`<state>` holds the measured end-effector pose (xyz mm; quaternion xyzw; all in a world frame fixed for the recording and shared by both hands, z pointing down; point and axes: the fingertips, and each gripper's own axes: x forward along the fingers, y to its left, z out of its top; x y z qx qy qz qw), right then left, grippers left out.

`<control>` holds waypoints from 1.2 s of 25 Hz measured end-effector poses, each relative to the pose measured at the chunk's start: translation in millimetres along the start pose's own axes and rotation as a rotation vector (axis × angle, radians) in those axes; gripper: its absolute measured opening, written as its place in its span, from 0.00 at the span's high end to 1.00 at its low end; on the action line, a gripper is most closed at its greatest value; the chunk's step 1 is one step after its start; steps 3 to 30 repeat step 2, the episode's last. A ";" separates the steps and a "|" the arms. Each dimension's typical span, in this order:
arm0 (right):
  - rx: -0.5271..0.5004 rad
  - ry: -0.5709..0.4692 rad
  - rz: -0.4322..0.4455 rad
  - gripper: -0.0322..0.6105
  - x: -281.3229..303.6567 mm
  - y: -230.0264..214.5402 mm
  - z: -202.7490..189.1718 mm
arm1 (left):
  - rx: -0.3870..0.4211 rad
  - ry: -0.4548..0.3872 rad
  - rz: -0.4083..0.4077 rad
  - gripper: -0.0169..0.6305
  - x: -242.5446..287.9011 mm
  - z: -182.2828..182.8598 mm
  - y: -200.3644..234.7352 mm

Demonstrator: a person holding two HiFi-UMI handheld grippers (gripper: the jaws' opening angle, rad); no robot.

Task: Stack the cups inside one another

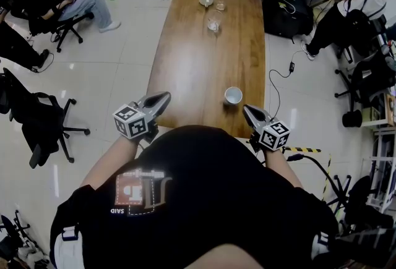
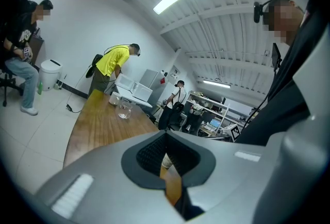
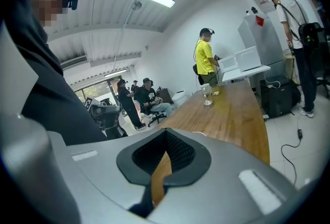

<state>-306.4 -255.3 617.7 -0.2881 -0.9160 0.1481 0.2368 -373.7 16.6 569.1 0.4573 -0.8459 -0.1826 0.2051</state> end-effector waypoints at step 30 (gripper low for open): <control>0.001 0.003 0.004 0.93 0.4 0.0 1.4 | 0.002 0.000 -0.003 0.97 2.8 1.5 -0.6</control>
